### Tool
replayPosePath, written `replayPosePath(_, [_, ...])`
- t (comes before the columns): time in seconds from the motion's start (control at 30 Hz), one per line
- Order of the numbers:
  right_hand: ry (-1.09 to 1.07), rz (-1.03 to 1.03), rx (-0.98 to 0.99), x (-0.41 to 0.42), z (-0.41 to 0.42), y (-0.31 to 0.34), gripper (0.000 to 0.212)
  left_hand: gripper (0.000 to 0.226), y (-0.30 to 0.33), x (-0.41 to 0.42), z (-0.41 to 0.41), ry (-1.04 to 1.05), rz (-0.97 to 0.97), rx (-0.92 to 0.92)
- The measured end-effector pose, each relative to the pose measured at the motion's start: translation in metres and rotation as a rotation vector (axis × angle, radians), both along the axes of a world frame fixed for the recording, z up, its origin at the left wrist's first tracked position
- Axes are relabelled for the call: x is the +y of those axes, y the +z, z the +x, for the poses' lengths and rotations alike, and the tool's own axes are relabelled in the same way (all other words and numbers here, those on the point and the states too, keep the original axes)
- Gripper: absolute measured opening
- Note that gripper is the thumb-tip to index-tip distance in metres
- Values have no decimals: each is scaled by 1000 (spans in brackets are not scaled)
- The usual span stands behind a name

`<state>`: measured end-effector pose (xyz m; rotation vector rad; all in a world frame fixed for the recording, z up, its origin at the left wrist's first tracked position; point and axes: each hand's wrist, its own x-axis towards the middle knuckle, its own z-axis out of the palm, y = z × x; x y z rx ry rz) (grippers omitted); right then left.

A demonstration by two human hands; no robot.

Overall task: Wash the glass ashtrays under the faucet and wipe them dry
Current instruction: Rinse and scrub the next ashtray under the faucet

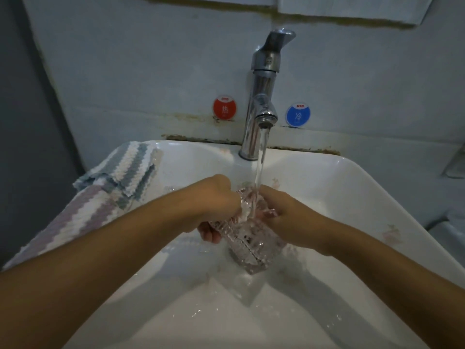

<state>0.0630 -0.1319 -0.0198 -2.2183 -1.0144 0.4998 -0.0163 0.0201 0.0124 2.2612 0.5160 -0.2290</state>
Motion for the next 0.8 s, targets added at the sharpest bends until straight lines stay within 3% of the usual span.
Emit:
replayPosePath(0.27, [-97, -94, -20, -3, -7, 13, 20, 10, 1, 5, 2, 74, -37, -38])
replayPosePath(0.4, [-114, -72, -73, -6, -8, 15, 37, 11, -2, -1, 1, 58, -71, -26])
replayPosePath(0.57, [-70, -201, -21, -4, -4, 12, 26, 8, -4, -1, 1, 64, -43, -21])
replayPosePath(0.67, [-55, -207, 134, -4, -5, 16, 40, 7, -5, -2, -1, 48, -15, -2])
replayPosePath(0.8, [-72, -194, 41, -4, -9, 14, 33, 8, -8, -4, 0, 39, 1, -7])
